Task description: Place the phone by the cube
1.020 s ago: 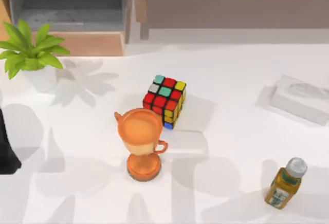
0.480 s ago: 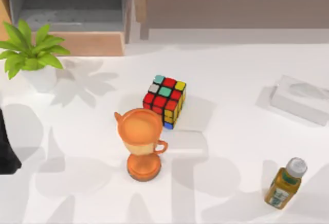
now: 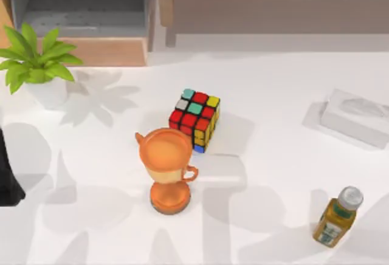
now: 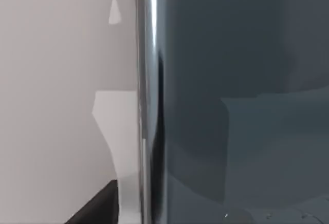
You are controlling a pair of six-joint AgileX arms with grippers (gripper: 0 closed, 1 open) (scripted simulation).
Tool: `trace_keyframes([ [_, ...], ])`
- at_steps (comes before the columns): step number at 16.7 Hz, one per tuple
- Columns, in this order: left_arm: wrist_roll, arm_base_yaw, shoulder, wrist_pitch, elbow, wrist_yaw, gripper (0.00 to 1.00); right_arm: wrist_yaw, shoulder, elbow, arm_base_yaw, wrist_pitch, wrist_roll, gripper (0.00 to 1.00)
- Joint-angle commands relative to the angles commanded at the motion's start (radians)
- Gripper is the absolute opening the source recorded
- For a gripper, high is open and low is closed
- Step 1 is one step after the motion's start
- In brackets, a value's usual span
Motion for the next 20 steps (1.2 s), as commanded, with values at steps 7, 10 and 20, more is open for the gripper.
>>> trace_keyframes([
  [7, 0.0, 0.0, 0.0, 0.0, 0.0, 0.0, 1.0, 0.0, 0.0, 0.0, 0.0, 0.0, 0.0, 0.02],
  [10, 0.0, 0.0, 0.0, 0.0, 0.0, 0.0, 1.0, 0.0, 0.0, 0.0, 0.0, 0.0, 0.0, 0.0],
  [20, 0.0, 0.0, 0.0, 0.0, 0.0, 0.0, 1.0, -0.001, -0.044, 0.03, 0.001, -0.058, -0.001, 0.0],
])
